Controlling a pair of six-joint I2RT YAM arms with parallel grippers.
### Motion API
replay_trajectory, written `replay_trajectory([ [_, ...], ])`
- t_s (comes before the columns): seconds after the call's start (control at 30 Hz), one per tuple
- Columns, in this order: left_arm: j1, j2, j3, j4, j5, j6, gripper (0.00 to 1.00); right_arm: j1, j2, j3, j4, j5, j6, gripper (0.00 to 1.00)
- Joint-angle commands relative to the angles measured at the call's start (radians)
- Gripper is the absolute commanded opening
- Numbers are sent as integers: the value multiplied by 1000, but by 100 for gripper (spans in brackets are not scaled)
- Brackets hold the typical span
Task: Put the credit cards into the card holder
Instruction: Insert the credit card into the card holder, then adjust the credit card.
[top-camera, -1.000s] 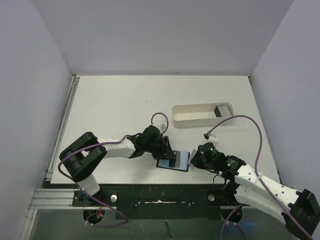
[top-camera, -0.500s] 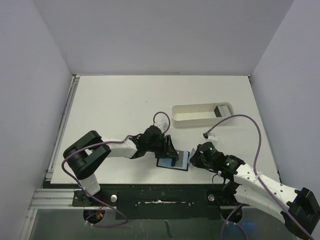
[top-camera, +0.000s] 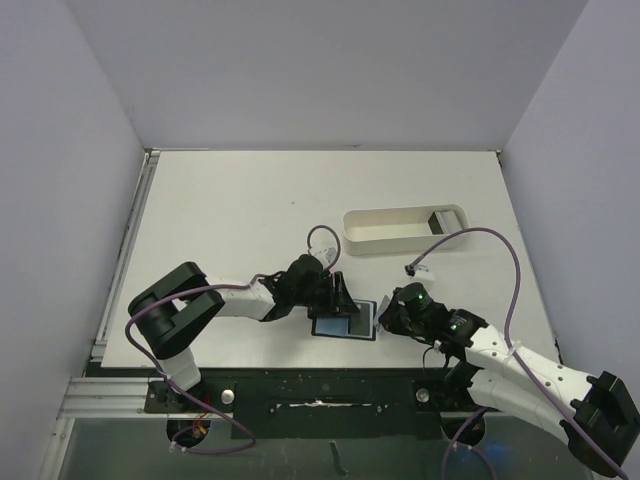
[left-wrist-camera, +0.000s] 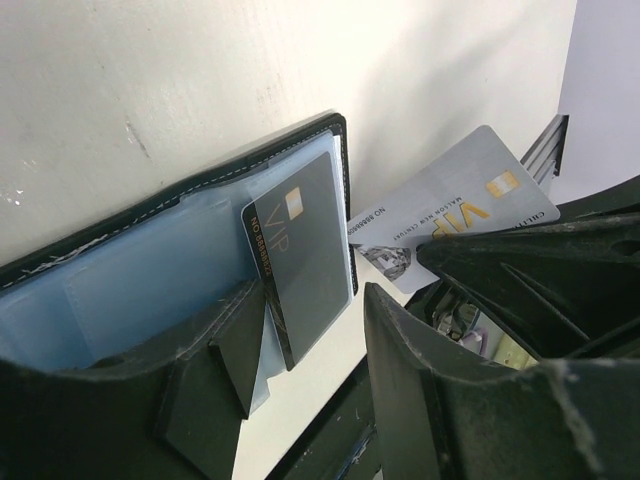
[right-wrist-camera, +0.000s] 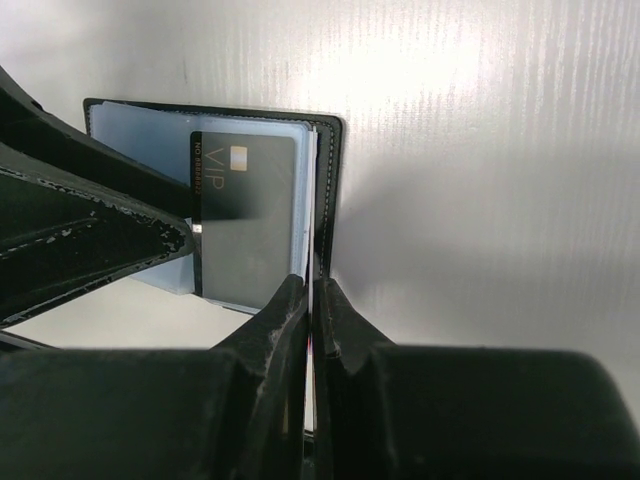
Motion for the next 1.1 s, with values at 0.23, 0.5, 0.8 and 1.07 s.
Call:
replay_trajectory([
  [0.23,-4,-133,9,-68,-66,53,50,7,-121,151,-246,109,-42,0],
  [0.5,13,-317,28,-198,-67,176,51,18,-205,180,-131,-91,-159,0],
  [0.8,90,-519,6,-249,143,291,54,21,-286,126,127,-382,-248,0],
  [1.07,96,-542,-97,-5,358,187,51,24,-250,98,295,-537,-226,0],
])
